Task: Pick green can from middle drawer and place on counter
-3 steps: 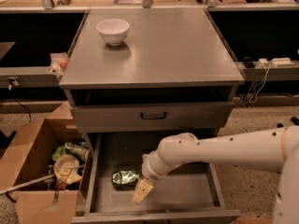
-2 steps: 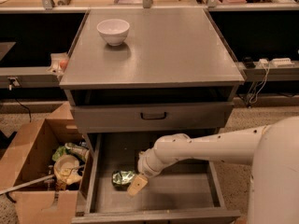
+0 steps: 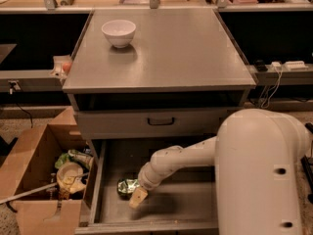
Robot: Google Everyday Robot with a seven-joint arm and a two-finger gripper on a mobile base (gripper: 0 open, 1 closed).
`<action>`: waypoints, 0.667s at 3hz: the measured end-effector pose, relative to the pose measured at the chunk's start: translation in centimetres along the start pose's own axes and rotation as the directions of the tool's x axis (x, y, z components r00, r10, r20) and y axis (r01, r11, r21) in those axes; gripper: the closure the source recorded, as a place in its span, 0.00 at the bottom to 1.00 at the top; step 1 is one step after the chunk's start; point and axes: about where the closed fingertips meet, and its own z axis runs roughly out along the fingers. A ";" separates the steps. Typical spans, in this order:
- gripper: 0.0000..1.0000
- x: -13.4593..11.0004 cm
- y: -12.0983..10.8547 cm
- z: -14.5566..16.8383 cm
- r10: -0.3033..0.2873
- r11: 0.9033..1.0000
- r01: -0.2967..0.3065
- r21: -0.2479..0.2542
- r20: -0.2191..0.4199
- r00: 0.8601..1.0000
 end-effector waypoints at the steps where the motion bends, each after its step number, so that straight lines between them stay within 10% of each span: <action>1: 0.26 0.6 0.1 2.2 0.001 1.000 -0.001 -0.013 -0.025 1.000; 2: 0.49 0.6 -0.2 2.4 -0.009 1.000 0.009 0.001 -0.021 1.000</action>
Offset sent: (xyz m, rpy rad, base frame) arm 0.0089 0.0038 -0.0233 -0.0218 -0.0283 0.0040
